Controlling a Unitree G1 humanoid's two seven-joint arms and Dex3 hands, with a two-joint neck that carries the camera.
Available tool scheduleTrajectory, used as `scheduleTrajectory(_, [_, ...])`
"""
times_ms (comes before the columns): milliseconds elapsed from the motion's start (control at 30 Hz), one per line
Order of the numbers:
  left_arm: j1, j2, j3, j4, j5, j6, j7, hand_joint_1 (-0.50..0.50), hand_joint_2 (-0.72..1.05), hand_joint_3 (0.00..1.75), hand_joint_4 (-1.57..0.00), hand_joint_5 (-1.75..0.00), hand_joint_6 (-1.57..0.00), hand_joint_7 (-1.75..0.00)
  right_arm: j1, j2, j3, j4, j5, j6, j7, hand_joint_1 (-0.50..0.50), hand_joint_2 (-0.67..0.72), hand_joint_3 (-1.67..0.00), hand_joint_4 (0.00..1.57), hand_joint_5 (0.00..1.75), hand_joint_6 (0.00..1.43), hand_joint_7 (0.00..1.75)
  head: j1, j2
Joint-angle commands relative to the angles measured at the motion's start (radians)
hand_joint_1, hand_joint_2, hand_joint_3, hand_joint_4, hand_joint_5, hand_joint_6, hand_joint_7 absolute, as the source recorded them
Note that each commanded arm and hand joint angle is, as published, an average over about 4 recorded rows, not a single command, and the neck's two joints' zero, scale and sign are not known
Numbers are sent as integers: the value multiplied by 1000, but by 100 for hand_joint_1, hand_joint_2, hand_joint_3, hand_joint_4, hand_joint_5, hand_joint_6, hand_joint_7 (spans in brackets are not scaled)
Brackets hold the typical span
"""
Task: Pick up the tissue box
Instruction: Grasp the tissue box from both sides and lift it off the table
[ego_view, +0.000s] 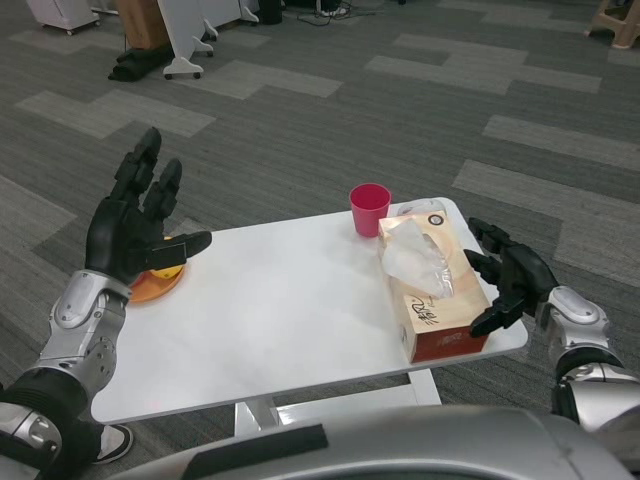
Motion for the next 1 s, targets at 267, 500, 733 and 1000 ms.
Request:
scheduleTrajectory(267, [19,9,5,-16,-6,-15,7,50,105,26,0,0,0,0,3,-29,18,-5,-2,23,8,21,41,-16,0,39,0,0,0,-1])
scheduleTrajectory(500, [22,9,5,-21,-6,-15,7,50,105,26,0,0,0,0,11,-29,41,-10,-2,23,16,21,44,-16,0,39,0,0,-1,0])
scheduleTrajectory(733, [23,9,3,-23,-6,-15,7,50,105,26,0,0,0,0,39,-22,72,-51,-3,24,22,21,44,-16,0,51,0,0,-5,-3])
scheduleTrajectory(1000, [23,12,1,-23,-6,-18,7,50,105,26,0,0,0,0,67,-5,96,-100,-3,24,23,21,46,-16,0,68,0,0,-8,-2])
